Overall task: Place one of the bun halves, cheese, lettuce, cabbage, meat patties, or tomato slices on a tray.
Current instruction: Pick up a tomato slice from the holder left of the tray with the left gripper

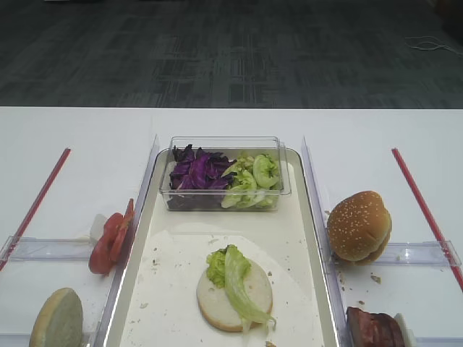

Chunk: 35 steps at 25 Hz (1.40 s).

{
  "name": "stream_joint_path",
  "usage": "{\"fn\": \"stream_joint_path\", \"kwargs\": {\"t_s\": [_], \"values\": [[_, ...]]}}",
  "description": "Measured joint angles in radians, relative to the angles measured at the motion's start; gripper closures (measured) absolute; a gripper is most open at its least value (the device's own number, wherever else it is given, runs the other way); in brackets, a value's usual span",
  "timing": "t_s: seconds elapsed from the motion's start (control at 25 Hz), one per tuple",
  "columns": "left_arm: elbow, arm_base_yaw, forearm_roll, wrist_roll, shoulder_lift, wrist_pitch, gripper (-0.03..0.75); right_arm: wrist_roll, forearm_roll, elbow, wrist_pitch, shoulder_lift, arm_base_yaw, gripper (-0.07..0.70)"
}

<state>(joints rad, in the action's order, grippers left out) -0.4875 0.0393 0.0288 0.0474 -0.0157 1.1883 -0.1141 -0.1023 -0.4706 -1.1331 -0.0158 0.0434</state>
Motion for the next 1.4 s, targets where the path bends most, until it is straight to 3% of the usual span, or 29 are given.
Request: {"fn": "stream_joint_path", "kwargs": {"t_s": [0.32,1.04,1.4], "values": [[0.000,0.000,0.000,0.000,0.030,0.000,0.303,0.000,0.000,0.000,0.000,0.000,0.000,0.199],[-0.012,0.030,0.000,0.024,0.473,0.025,0.303,0.002,0.002,0.000,0.000,0.000,0.000,0.199],[-0.093,0.030,0.000,0.024,0.682,0.044,0.303,0.005,0.002,0.000,0.000,0.000,0.000,0.199]]}}
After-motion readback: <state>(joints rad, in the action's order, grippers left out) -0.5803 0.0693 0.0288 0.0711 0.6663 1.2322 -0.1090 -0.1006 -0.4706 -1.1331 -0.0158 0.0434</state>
